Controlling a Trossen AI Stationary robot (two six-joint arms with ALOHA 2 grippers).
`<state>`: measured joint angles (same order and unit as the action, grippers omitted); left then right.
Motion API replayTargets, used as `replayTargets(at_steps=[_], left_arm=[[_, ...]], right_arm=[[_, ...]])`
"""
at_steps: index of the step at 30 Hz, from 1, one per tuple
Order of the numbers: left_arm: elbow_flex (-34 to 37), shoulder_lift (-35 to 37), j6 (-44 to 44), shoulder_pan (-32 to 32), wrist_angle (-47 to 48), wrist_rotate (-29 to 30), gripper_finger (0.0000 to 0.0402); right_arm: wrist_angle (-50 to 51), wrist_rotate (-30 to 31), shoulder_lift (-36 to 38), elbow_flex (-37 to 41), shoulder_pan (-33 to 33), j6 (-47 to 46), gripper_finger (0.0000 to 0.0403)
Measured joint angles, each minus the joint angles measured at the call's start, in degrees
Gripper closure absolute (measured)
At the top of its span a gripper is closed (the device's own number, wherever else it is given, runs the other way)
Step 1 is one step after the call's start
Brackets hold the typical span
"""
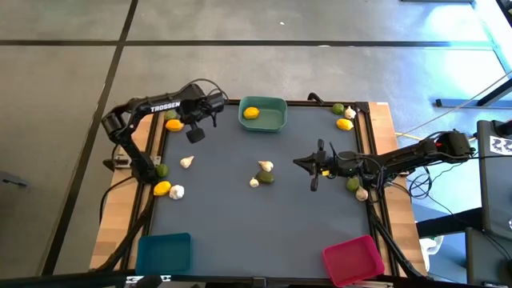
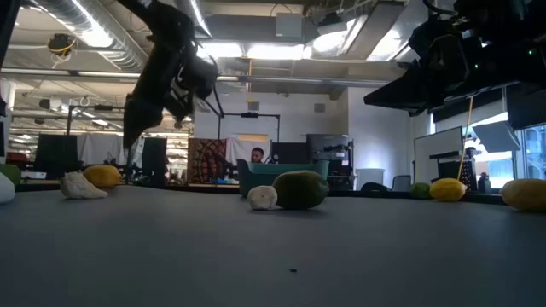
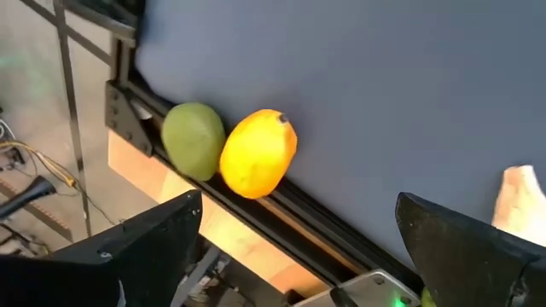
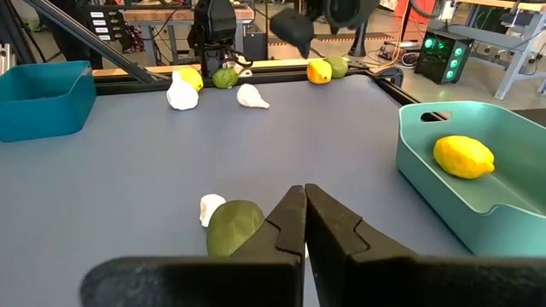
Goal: Sort produce into baskets
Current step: Put the green lemon into the green bin
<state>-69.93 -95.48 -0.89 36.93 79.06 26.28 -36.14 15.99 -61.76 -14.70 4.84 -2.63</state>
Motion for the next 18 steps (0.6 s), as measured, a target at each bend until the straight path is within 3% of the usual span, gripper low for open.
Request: replayTargets(at_steps=[10,18], left_arm=[[7.33,-0.02,-1.41,0.75,-5.42,0.18,0.0015],[8.80,-2.74,-2.07,4.45,-8.04,1.68,0.0015]], right_arm=[[0.26,0.06,0.00,0.00,0.01,0.10,0.0393],[0.23,0.09,0.00,0.00,0.02,0.13,0.0393]])
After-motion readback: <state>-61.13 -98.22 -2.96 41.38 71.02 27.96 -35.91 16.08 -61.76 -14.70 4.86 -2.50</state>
